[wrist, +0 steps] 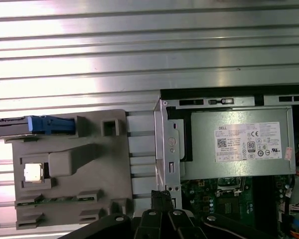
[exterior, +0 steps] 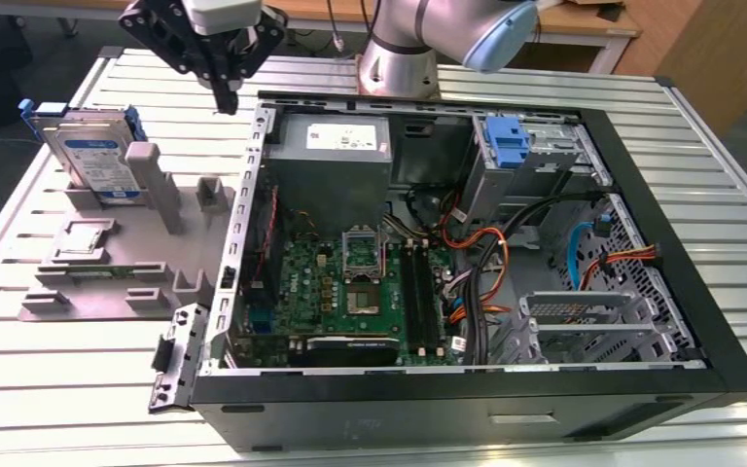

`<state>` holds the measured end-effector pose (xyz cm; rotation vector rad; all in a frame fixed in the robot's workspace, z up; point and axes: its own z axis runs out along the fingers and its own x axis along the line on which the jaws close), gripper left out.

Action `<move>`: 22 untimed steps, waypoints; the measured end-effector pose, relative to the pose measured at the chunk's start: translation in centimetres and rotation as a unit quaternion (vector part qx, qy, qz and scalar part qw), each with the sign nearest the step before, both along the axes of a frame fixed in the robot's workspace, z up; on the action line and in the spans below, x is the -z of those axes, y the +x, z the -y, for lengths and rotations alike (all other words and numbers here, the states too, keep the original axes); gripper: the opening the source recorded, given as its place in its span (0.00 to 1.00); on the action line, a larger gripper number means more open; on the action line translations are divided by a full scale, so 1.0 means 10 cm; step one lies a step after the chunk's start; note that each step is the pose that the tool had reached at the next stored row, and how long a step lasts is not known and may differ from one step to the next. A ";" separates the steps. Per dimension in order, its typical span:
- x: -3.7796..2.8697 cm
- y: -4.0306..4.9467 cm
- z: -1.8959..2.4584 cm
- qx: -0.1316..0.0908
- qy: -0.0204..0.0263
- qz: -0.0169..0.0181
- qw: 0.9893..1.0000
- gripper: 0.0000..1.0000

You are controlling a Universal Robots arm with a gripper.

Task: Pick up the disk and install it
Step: 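Reach for the disk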

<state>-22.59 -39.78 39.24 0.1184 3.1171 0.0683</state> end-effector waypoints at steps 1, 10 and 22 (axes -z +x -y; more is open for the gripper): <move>0.000 -0.004 0.000 0.000 0.000 0.000 1.000 0.10; 0.000 -0.039 0.000 0.000 0.000 0.000 1.000 0.10; 0.001 -0.084 0.000 0.000 0.000 0.000 1.000 0.10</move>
